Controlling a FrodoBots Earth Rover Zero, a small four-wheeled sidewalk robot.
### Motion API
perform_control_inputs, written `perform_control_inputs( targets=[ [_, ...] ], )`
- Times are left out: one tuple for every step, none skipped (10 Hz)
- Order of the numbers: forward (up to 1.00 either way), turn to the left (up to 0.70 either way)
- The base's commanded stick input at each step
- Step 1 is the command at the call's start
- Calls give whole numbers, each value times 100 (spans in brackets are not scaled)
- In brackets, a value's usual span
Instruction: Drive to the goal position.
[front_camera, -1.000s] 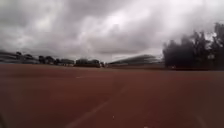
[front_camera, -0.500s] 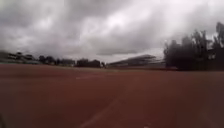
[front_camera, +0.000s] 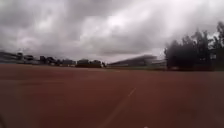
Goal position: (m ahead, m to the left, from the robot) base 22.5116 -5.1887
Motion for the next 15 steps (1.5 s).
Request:
perform_control_inputs(
  targets=[
    [70,0],
    [70,0],
    [70,0],
    [70,0],
    [70,0],
    [70,0],
    [70,0],
    [70,0],
    [70,0],
    [70,0],
    [70,0],
    [70,0],
    [70,0],
    [70,0],
    [70,0]
  ],
)
